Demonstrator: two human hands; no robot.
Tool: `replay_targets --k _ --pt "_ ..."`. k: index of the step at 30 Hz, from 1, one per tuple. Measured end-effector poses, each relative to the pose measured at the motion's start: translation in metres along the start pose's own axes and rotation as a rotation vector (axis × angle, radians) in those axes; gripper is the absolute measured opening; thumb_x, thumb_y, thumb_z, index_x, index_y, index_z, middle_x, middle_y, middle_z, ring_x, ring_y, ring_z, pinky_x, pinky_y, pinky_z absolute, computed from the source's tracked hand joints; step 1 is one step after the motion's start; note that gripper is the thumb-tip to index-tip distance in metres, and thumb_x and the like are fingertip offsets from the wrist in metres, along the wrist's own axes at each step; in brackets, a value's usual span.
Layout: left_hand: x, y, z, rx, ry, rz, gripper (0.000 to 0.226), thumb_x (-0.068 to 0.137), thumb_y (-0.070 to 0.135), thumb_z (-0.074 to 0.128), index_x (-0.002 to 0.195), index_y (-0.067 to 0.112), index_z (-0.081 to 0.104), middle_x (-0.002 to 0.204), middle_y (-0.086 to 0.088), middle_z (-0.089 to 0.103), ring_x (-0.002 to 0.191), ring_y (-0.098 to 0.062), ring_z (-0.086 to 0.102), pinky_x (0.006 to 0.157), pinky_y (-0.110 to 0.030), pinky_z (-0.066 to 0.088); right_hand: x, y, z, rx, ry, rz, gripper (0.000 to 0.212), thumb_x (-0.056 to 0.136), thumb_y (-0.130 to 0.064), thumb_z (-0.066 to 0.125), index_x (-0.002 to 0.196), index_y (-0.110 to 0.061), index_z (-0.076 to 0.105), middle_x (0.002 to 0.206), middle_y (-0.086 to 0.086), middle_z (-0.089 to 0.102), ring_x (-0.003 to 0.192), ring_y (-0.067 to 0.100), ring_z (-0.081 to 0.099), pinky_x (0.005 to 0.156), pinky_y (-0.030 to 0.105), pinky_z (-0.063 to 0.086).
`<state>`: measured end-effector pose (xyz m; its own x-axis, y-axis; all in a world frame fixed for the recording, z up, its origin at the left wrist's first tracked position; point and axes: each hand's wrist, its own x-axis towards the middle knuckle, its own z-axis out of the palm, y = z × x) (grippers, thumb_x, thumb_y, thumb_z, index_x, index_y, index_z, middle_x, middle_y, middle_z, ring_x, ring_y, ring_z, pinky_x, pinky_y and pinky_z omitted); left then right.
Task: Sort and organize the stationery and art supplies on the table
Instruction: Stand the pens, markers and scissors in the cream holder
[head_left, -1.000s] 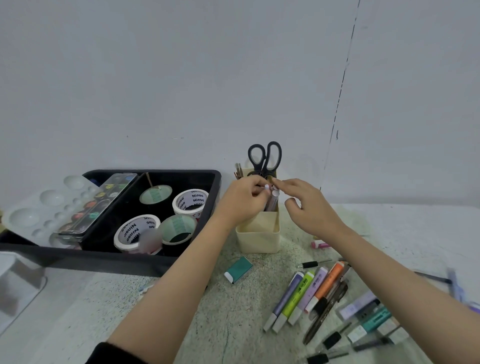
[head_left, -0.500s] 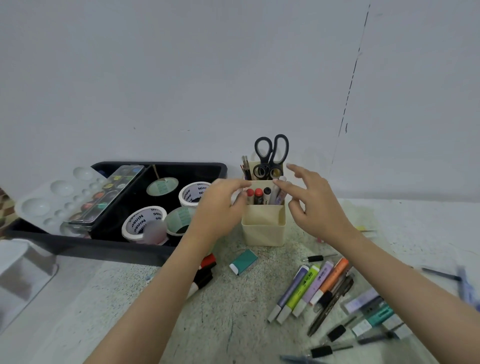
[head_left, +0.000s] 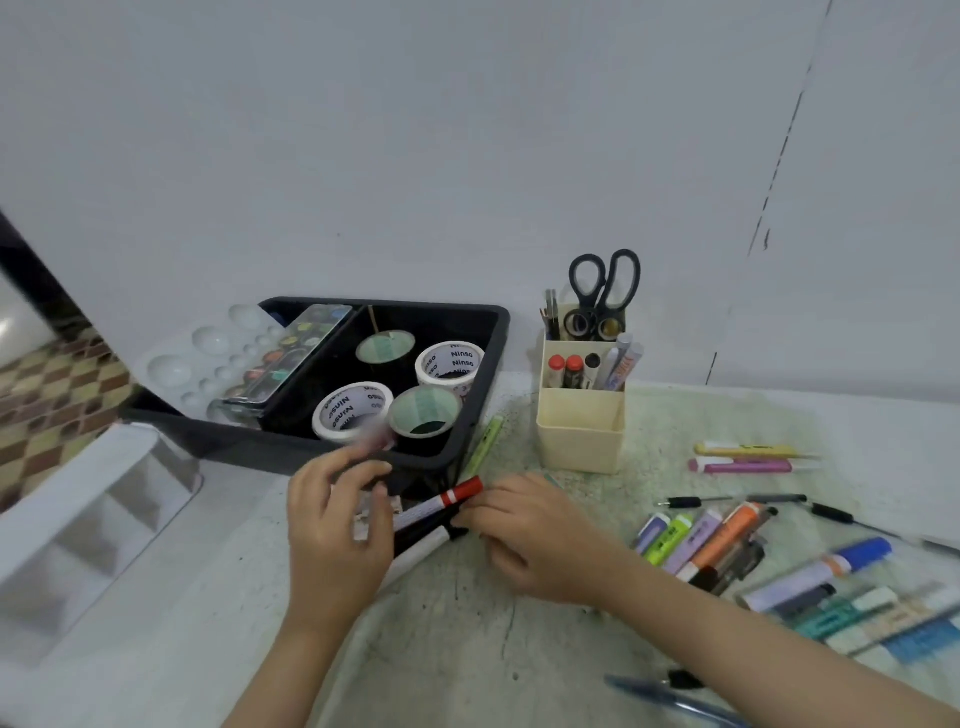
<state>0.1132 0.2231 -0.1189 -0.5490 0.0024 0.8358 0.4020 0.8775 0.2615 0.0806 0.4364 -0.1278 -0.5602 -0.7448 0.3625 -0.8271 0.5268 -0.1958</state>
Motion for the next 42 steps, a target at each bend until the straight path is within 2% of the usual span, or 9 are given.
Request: replay_targets --k 6,11,13,15,18,24,29,36,42 --pt "-0.020 -0.012 -0.010 -0.052 -0.122 -0.097 0.023 0.084 0.013 0.046 0.084 0.007 0.068 0.083 0.000 0.064 0.083 -0.013 0.052 0.078 -0.023 0.040 0.009 -0.015 0.022 -0.070 -0.079 -0.031 0.042 0.083 -0.025 0.041 0.118 -0.019 0.061 0.105 -0.002 0.062 0.100 0.018 0.053 0.085 0.031 0.044" --pt "-0.033 -0.026 -0.007 -0.017 -0.371 -0.187 0.027 0.080 0.028 0.046 0.084 0.016 0.070 0.080 0.010 0.065 0.077 -0.012 0.055 0.070 -0.029 0.044 0.012 -0.018 0.022 -0.120 -0.014 -0.046 0.014 0.080 -0.032 0.061 0.089 -0.022 0.062 0.086 -0.006 0.059 0.083 0.014 0.052 0.076 0.025 0.030" --pt "-0.032 -0.029 -0.005 -0.009 -0.436 -0.202 0.028 0.079 0.033 0.048 0.085 0.018 0.071 0.080 0.011 0.065 0.076 -0.012 0.056 0.070 -0.026 0.042 0.011 -0.018 0.020 -0.071 -0.050 -0.042 0.011 0.082 -0.027 0.065 0.085 -0.019 0.059 0.082 -0.003 0.060 0.079 0.017 0.052 0.077 0.027 0.034" --pt "-0.029 -0.030 -0.003 -0.005 -0.473 -0.227 0.031 0.077 0.039 0.049 0.086 0.020 0.072 0.079 0.011 0.065 0.076 -0.012 0.055 0.069 -0.020 0.037 0.008 -0.018 0.018 -0.027 -0.067 -0.032 0.008 0.087 -0.019 0.059 0.094 -0.015 0.059 0.087 0.001 0.060 0.082 0.019 0.051 0.077 0.034 0.045" --pt "-0.024 -0.031 -0.002 0.001 -0.534 -0.254 0.032 0.074 0.044 0.055 0.087 0.022 0.074 0.076 0.009 0.063 0.075 -0.014 0.053 0.067 -0.020 0.038 0.001 -0.016 0.013 -0.018 -0.031 -0.028 0.025 0.087 -0.013 0.055 0.111 -0.015 0.059 0.098 0.002 0.059 0.089 0.018 0.049 0.076 0.029 0.043" --pt "-0.022 -0.024 -0.002 -0.033 -0.604 -0.196 0.006 0.070 0.030 0.070 0.075 0.027 0.071 0.077 0.018 0.060 0.078 -0.005 0.050 0.068 -0.019 0.039 -0.011 -0.008 -0.030 0.203 0.156 0.094 0.017 0.089 -0.012 0.051 0.105 -0.017 0.051 0.088 -0.003 0.056 0.077 0.007 0.049 0.068 0.025 0.046" --pt "-0.016 -0.011 -0.004 -0.022 -0.746 -0.237 0.025 0.074 0.029 0.074 0.095 0.036 0.061 0.084 0.020 0.060 0.083 0.000 0.051 0.068 -0.015 0.037 -0.014 0.002 -0.070 0.398 0.411 0.149 0.073 0.084 -0.002 0.064 0.133 -0.037 0.022 0.076 -0.002 0.059 0.070 0.008 0.058 0.065 0.016 0.051" --pt "-0.007 0.001 -0.001 -0.158 -0.666 -0.466 0.043 0.076 -0.001 0.070 0.082 0.040 0.058 0.085 0.010 0.060 0.076 -0.001 0.055 0.060 -0.006 0.040 0.004 0.034 -0.117 0.422 0.713 0.296 0.055 0.089 -0.003 0.057 0.122 -0.035 0.027 0.080 -0.005 0.064 0.069 0.003 0.063 0.064 0.013 0.049" --pt "-0.008 -0.004 0.002 -0.133 -0.784 -0.527 0.028 0.080 0.006 0.068 0.086 0.033 0.065 0.082 0.015 0.065 0.078 -0.001 0.060 0.066 -0.009 0.042 0.014 0.067 -0.134 0.285 0.778 0.412 0.046 0.092 -0.008 0.053 0.129 -0.025 0.031 0.079 -0.010 0.061 0.071 -0.002 0.060 0.063 0.010 0.045"
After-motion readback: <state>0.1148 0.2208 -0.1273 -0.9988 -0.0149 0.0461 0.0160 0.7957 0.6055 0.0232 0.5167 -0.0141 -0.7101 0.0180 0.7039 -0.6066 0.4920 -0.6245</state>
